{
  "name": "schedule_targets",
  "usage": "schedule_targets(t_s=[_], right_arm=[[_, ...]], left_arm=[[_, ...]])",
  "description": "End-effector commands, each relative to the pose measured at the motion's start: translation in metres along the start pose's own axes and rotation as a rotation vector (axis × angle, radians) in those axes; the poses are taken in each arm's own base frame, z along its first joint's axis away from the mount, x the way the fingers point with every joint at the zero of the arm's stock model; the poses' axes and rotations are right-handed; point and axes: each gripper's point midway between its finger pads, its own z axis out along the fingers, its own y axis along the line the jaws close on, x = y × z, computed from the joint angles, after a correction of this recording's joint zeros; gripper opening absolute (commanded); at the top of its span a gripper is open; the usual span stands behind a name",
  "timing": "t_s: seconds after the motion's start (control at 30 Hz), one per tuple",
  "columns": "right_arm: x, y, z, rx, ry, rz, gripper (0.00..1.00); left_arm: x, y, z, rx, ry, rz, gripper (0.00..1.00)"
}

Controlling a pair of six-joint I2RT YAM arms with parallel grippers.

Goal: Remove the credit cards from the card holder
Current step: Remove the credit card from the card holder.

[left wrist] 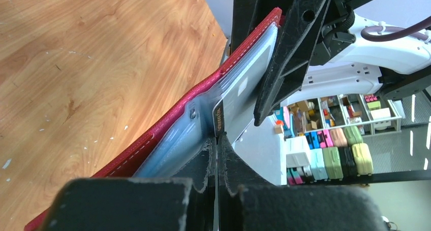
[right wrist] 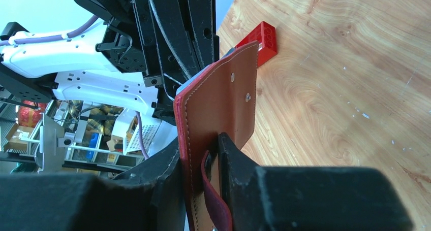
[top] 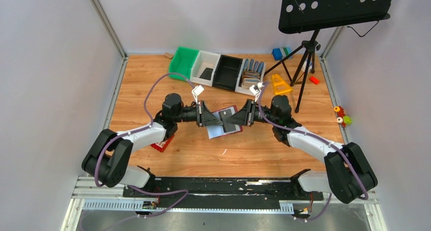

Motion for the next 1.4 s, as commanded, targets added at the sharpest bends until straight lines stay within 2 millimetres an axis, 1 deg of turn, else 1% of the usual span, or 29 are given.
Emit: schedule_targets(t_s=[0.0, 0.13, 0.23, 0.33, 0.37, 0.43, 0.5, 0.57, 0.63, 0.7, 0.87, 0.9, 0.93, 1.03, 1.1, 1.17, 1.2, 1.27, 1.33, 1.37], right_arm=[[-0.007, 0.03, -0.005, -0.082, -0.001, -0.084, 0.25], [-0.008, 0.028, -0.007, -0.074, -0.004, -0.085, 0.24], [-0.01, 0.026, -0.008, -0.067, -0.009, -0.085, 0.21], [-0.011, 0.025, -0.009, -0.062, -0.014, -0.083, 0.11], [-0.011, 0.024, -0.009, -0.063, -0.014, -0.082, 0.09], [-0.01, 0.025, -0.008, -0.071, -0.008, -0.074, 0.01], [-0.011, 0.028, -0.008, -0.087, -0.006, -0.07, 0.0], [-0.01, 0.03, -0.007, -0.104, -0.003, -0.063, 0.0], [-0.01, 0.032, -0.007, -0.114, 0.0, -0.064, 0.0], [-0.009, 0.032, -0.006, -0.115, 0.004, -0.061, 0.0], [-0.007, 0.032, -0.005, -0.118, 0.01, -0.063, 0.0], [-0.007, 0.031, -0.005, -0.117, 0.011, -0.064, 0.0], [-0.007, 0.03, -0.005, -0.115, 0.012, -0.063, 0.0], [-0.007, 0.026, -0.005, -0.096, 0.014, -0.062, 0.0], [-0.008, 0.018, -0.006, -0.062, 0.005, -0.054, 0.07], [-0.014, 0.002, -0.011, 0.014, -0.026, -0.034, 0.14], [-0.017, -0.008, -0.015, 0.058, -0.046, -0.015, 0.15], [-0.022, -0.025, -0.025, 0.115, -0.078, 0.015, 0.11], [-0.023, -0.036, -0.033, 0.137, -0.093, 0.038, 0.07], [-0.022, -0.04, -0.036, 0.142, -0.093, 0.048, 0.06]], left_arm=[[-0.007, 0.006, -0.003, -0.024, -0.041, 0.029, 0.0], [-0.007, 0.005, -0.005, -0.025, -0.039, 0.034, 0.0], [-0.005, 0.005, -0.005, -0.026, -0.036, 0.031, 0.0], [-0.005, 0.002, -0.005, -0.013, -0.037, 0.03, 0.0], [-0.007, -0.002, -0.005, 0.006, -0.042, 0.031, 0.02], [-0.009, -0.011, -0.005, 0.056, -0.057, 0.03, 0.19], [-0.012, -0.019, -0.004, 0.092, -0.065, 0.024, 0.33], [-0.014, -0.022, -0.003, 0.109, -0.069, 0.023, 0.4], [-0.014, -0.022, -0.001, 0.115, -0.06, 0.022, 0.41], [-0.013, -0.025, 0.002, 0.126, -0.049, 0.023, 0.39], [-0.013, -0.027, 0.007, 0.144, -0.038, 0.016, 0.32], [-0.013, -0.028, 0.007, 0.151, -0.039, 0.013, 0.29], [-0.014, -0.029, 0.008, 0.159, -0.04, 0.01, 0.22], [-0.013, -0.025, 0.009, 0.158, -0.036, -0.003, 0.0], [-0.013, -0.015, 0.008, 0.125, -0.041, -0.022, 0.0], [-0.013, -0.003, 0.004, 0.09, -0.052, -0.037, 0.0], [-0.012, 0.002, 0.001, 0.075, -0.055, -0.046, 0.0], [-0.011, 0.013, -0.006, 0.045, -0.057, -0.058, 0.0], [-0.005, 0.027, -0.01, -0.005, -0.04, -0.071, 0.0], [-0.004, 0.031, -0.011, -0.018, -0.033, -0.054, 0.0]])
